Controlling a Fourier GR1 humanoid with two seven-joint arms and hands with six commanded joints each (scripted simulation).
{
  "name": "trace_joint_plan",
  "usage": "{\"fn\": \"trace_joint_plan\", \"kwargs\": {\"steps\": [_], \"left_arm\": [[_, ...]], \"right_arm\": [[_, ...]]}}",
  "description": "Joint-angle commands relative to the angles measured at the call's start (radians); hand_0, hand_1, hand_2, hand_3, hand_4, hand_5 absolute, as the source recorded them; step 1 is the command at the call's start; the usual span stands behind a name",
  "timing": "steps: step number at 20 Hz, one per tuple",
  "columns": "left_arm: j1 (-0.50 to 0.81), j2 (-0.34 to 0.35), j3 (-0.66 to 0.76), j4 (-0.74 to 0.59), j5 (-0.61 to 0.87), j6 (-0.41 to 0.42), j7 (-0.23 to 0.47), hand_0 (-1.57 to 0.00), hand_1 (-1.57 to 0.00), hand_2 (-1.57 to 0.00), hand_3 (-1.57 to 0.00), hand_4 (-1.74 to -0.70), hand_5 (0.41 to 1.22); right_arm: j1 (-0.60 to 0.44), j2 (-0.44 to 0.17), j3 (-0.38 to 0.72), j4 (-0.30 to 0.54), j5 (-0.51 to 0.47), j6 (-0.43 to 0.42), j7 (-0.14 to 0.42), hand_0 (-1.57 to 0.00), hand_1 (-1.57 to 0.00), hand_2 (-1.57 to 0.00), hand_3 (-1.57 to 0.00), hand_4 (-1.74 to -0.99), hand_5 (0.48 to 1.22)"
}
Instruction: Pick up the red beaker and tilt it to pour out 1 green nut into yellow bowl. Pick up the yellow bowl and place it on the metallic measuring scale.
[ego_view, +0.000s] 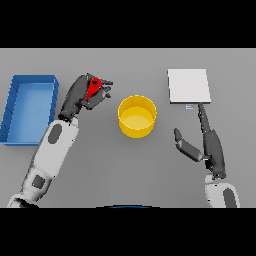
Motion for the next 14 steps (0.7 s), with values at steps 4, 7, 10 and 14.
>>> {"fn": "trace_joint_plan", "kwargs": {"steps": [4, 7, 10, 14], "left_arm": [[-0.045, 0.037, -0.041, 0.034, -0.043, -0.014, 0.037, -1.56, -1.56, -1.56, -1.56, -1.73, 1.112], [-0.096, 0.063, -0.12, 0.054, -0.139, -0.012, 0.108, -1.57, -1.57, -1.57, -1.57, -1.74, 1.128], [-0.161, 0.104, -0.223, 0.084, -0.267, -0.031, 0.17, -1.57, -1.57, -1.57, -1.57, -1.74, 1.132], [-0.236, 0.146, -0.347, 0.117, -0.393, -0.086, 0.18, -1.57, -1.57, -1.57, -1.57, -1.74, 1.173]], "right_arm": [[0.003, -0.006, 0.0, -0.005, -0.008, 0.012, 0.004, 0.0, 0.0, 0.0, 0.0, -1.256, 0.678], [0.008, 0.01, 0.01, -0.02, -0.004, 0.007, 0.019, 0.0, 0.0, 0.0, 0.0, -1.254, 0.683], [0.015, 0.005, 0.008, -0.03, -0.017, 0.02, 0.01, 0.0, 0.0, 0.0, 0.0, -1.255, 0.689], [0.019, 0.008, 0.014, -0.028, -0.004, 0.014, 0.017, 0.0, 0.0, 0.0, 0.0, -1.27, 0.7]]}}
